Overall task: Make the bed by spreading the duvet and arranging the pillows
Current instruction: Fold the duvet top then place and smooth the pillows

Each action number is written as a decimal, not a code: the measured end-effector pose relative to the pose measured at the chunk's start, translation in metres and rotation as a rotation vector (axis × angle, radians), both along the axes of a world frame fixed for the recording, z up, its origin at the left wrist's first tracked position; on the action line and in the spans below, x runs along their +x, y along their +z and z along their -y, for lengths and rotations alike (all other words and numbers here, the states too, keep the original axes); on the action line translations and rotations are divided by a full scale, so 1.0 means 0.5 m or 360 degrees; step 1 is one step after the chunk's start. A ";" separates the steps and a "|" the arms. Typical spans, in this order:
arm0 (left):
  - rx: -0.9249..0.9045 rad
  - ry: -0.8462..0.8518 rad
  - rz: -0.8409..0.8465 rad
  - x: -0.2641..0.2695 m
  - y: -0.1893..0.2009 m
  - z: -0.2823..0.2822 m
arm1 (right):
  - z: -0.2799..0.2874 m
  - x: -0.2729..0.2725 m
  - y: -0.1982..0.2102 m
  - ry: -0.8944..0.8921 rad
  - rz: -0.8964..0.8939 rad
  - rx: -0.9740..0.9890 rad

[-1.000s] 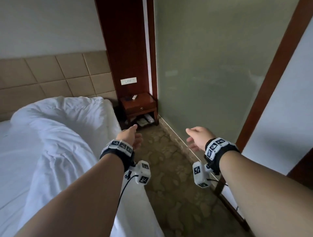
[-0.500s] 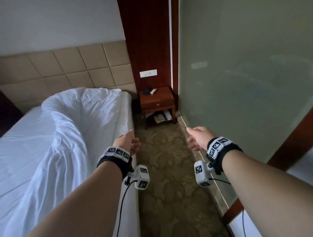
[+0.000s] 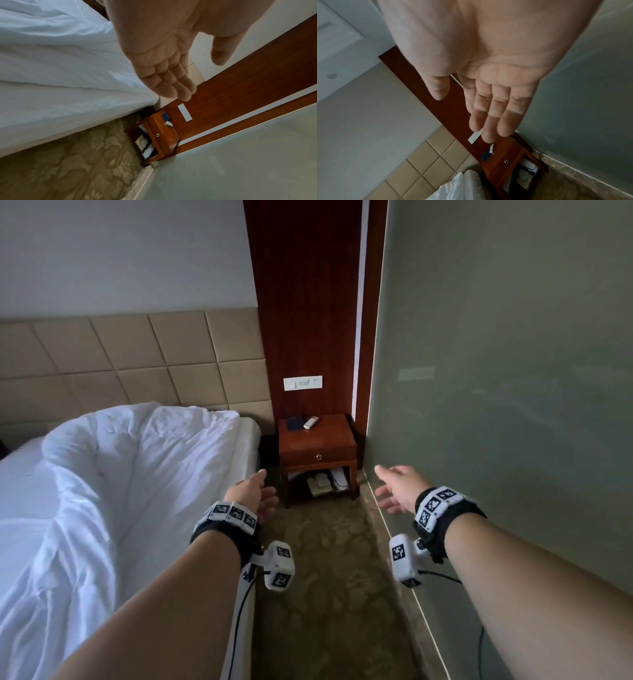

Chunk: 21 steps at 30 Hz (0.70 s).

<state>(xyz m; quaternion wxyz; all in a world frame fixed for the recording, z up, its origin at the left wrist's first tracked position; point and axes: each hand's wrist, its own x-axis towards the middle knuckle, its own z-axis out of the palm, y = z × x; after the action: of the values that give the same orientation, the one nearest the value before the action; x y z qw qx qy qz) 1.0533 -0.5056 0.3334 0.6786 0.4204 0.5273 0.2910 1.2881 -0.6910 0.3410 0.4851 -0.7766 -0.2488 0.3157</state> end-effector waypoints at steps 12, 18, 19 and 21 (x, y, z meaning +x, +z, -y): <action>0.0102 0.0137 0.0044 0.219 0.056 -0.477 | -0.533 0.273 0.029 0.0127 -0.0033 0.0049; 0.0086 0.0470 0.0016 0.219 0.025 -0.742 | -0.940 0.343 0.005 0.0479 -0.0026 -0.0040; 0.0083 0.0531 0.0015 0.211 0.022 -0.780 | -1.004 0.340 0.009 0.0548 -0.0025 -0.0036; 0.0061 0.0657 0.0016 0.188 0.017 -0.850 | -1.129 0.325 0.019 0.0658 -0.0034 -0.0026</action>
<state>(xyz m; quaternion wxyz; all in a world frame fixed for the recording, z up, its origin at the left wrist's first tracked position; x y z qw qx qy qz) 1.1473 -0.0807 0.3420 0.5991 0.3147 0.5932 0.4360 1.4503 -0.1264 0.3503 0.4064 -0.7095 -0.3951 0.4188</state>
